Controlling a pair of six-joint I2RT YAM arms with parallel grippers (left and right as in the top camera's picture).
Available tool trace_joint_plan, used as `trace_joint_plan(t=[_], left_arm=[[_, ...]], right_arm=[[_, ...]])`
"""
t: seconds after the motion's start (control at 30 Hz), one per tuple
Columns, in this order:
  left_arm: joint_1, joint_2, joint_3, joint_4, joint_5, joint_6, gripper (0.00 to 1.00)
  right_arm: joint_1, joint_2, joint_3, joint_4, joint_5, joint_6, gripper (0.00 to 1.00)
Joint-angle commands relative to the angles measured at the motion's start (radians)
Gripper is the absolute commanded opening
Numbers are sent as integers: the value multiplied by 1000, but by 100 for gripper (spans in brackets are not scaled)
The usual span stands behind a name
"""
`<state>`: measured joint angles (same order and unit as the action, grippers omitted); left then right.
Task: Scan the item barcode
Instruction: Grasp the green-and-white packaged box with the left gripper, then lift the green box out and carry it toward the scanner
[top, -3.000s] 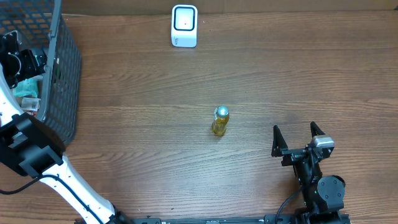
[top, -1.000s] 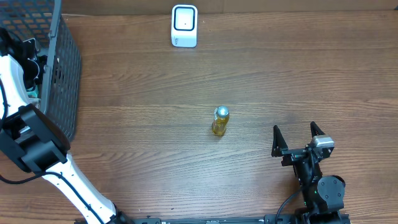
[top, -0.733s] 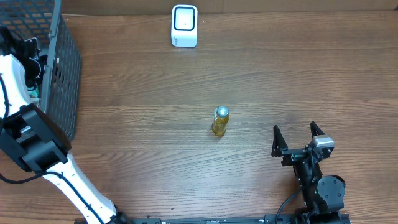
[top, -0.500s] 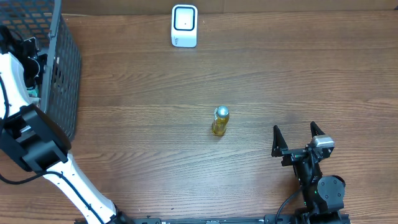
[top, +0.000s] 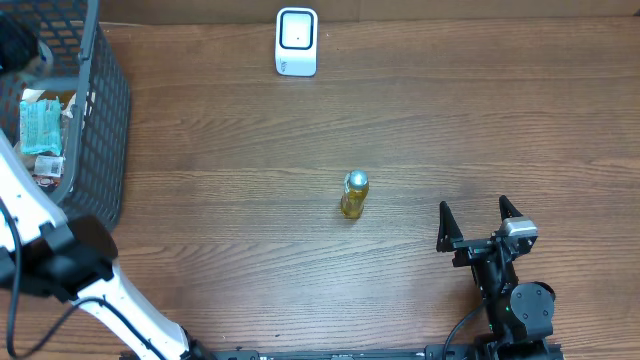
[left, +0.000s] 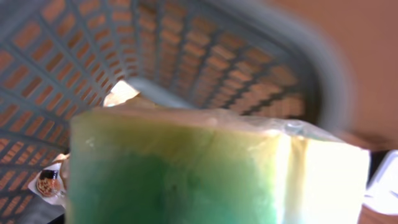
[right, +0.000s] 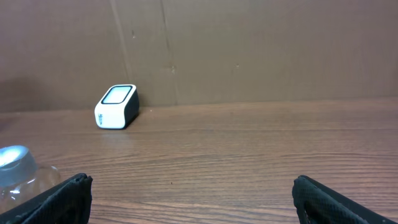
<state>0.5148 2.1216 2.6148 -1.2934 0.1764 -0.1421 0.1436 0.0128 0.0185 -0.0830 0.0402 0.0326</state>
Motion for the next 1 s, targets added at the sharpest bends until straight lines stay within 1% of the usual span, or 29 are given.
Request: trace_joint_plan(t=[0.0,0.2,0.33,0.4,0.47,0.67,0.8,0.83,0.97], left_arm=[[-60,-120,35,-29,60,-39,29],[-171,-220,35,-107,57,-38,29],[-272,-233,35,-185,39,-38,30],[-324,-228,30,-222,-4,-38,32],[-384,-221,19,-264,-47,-40,33],[-554,-175,17,-338,-54,-46,31],[-651,-126,17,-357,-54,-46,30],[-695,-97,17,-362,-55,-46,31],[-771,-34,17,-378,-57,-47,30]], right_arm=[[-6,-10,-11,2,-1,-4,100],[-6,-10,-11,2,-1,-4,100],[-6,-10,-11,2,-1,-4,100],[-6,-10,-11,2,-1,-4,100],[-6,-10,-11,2,-1,-4,100],[-6,-10,-11,2,-1,-4,100],[-6,-10,-11,2,-1,-4,100],[-6,-10,-11,2,-1,-4,100],[-6,-10,-11,2,-1,-4,100]])
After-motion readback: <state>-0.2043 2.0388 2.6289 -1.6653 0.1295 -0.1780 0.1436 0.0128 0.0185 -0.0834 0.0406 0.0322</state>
